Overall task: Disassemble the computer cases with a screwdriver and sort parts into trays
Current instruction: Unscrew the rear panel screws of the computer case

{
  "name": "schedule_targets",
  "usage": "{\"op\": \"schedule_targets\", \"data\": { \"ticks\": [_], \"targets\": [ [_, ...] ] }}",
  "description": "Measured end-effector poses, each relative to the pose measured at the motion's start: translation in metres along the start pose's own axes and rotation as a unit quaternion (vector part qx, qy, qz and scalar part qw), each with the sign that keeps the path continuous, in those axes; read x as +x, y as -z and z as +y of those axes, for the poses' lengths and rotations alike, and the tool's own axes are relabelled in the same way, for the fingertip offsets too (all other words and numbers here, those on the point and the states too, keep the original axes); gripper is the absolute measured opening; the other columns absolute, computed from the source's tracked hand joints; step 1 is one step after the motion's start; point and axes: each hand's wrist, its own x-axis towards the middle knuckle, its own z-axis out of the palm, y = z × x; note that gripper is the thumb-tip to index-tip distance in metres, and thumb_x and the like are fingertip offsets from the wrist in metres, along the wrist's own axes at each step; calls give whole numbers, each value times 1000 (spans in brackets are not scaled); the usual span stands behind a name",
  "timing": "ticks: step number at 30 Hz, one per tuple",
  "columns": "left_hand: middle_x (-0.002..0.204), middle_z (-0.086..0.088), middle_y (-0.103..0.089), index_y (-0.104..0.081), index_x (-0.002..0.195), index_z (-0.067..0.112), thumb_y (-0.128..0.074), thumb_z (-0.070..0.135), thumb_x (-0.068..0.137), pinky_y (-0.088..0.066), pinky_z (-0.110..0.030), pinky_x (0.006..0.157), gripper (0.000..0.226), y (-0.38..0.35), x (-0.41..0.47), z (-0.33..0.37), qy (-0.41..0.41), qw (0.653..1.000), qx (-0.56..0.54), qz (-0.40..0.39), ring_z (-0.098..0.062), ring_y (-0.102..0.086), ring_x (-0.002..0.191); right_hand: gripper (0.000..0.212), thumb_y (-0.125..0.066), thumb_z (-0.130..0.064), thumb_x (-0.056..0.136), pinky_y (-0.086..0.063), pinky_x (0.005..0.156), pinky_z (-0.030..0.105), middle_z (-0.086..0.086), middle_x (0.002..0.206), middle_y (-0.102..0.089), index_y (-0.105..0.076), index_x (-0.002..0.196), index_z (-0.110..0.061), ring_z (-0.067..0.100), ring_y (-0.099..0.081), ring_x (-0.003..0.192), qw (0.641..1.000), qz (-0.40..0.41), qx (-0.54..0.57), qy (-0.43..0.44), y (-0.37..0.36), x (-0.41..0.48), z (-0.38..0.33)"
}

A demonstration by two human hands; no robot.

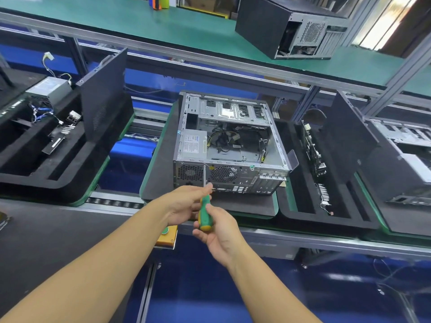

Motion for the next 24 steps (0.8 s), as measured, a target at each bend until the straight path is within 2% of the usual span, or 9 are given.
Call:
{"op": "schedule_targets", "data": {
  "ticks": [2, 3, 6, 8, 10, 12, 15, 19, 24],
  "targets": [
    [70, -8, -52, -62, 92, 6, -75, 32, 79, -43, -30, 67, 32, -3, 2, 1, -15, 1000, 1, 7, -17, -47, 63, 21, -63, -19, 98, -54, 51, 30, 13, 93, -60, -55, 110, -5, 16, -59, 62, 1000, 7, -18, 19, -3, 0, 2],
    [70, -9, -57, -65, 91, 4, -76, 27, 78, -48, -29, 67, 28, -4, 3, 1, -18, 1000, -11, 11, -18, -52, 65, 25, -67, -19, 96, -55, 52, 30, 13, 95, -58, -54, 112, -6, 16, -58, 63, 1000, 14, -13, 24, -5, 0, 3],
    [89, -15, -72, -68, 98, 0, -74, 12, 79, -59, -30, 68, 23, -3, 5, 3, -17, 998, -64, 10, -22, -66, 80, 38, -70, -34, 93, -55, 53, 32, 11, 92, -57, -59, 115, -5, 17, -55, 65, 1000, 19, 25, 4, -8, 0, 0],
    [103, -17, -74, -67, 101, -1, -64, 3, 90, -60, -32, 69, 12, -2, 3, 4, -3, 996, -86, 1, -25, -70, 89, 47, -58, -46, 98, -54, 51, 32, 10, 80, -57, -64, 115, -2, 19, -56, 61, 998, -4, 47, -37, -6, 0, -2],
    [114, -17, -73, -63, 109, 1, -54, 1, 98, -59, -32, 68, 14, 1, 3, 4, 13, 995, -95, -19, -26, -72, 100, 42, -45, -37, 104, -52, 48, 30, 12, 76, -61, -64, 111, 0, 20, -58, 58, 997, -14, 54, -50, -2, 1, -2],
    [118, -12, -72, -61, 114, 4, -53, 9, 100, -53, -36, 79, 17, 2, 5, 5, 14, 996, -88, -21, -24, -69, 108, 32, -45, -24, 105, -54, 48, 30, 14, 76, -63, -62, 110, 3, 19, -59, 58, 998, 3, 55, -32, -2, 2, -1],
    [117, -5, -71, -63, 114, 9, -56, 26, 100, -49, -34, 79, 23, -1, 20, 12, -13, 994, -86, 60, -17, -66, 96, 20, -57, -15, 101, -57, 54, 32, 14, 90, -57, -57, 114, 0, 17, -62, 62, 999, 25, 30, 6, -4, 5, 3],
    [101, -7, -69, -64, 111, 7, -57, 23, 101, -52, -29, 69, 20, -7, 47, 25, -33, 979, -147, 138, -15, -65, 83, 31, -69, -7, 93, -58, 58, 32, 13, 102, -55, -52, 119, -9, 13, -62, 63, 998, 59, 7, 28, -2, 8, 7],
    [83, -8, -74, -67, 97, 5, -64, 19, 96, -57, -27, 57, 14, -4, 71, 25, -35, 966, -177, 183, -15, -71, 73, 30, -70, -28, 94, -43, 45, 23, 7, 94, -53, -55, 117, -16, 11, -50, 58, 997, 73, -26, 9, -1, 9, 4]
  ]
}}
